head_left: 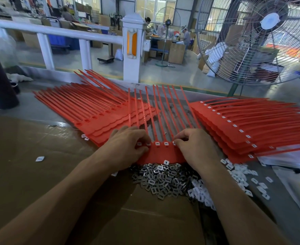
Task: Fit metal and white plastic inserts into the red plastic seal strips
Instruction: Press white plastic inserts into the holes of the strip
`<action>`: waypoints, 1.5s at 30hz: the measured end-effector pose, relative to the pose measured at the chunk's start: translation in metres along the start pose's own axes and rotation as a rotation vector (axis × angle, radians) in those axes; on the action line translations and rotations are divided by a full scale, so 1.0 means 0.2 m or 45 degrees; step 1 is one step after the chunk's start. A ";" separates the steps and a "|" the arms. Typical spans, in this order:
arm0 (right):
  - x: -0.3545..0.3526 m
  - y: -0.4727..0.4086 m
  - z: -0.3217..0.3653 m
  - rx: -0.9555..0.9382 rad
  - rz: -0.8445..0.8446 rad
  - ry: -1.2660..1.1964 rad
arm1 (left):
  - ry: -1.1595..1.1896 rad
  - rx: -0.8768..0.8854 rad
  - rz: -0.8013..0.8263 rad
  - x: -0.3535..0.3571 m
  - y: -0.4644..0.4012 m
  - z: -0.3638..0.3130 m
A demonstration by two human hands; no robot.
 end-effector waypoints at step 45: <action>0.04 0.20 0.15 -0.312 0.415 0.285 | 0.007 0.014 -0.030 0.00 0.01 0.00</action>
Point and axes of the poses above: each hand's wrist, its own y-axis away from the middle knuckle, its own x-axis out of the palm, z = x × y, the point moved 7 cm from there along -y, towards the middle knuckle, and after that the axes turned 3 degrees about z, right-handed, at the moved point
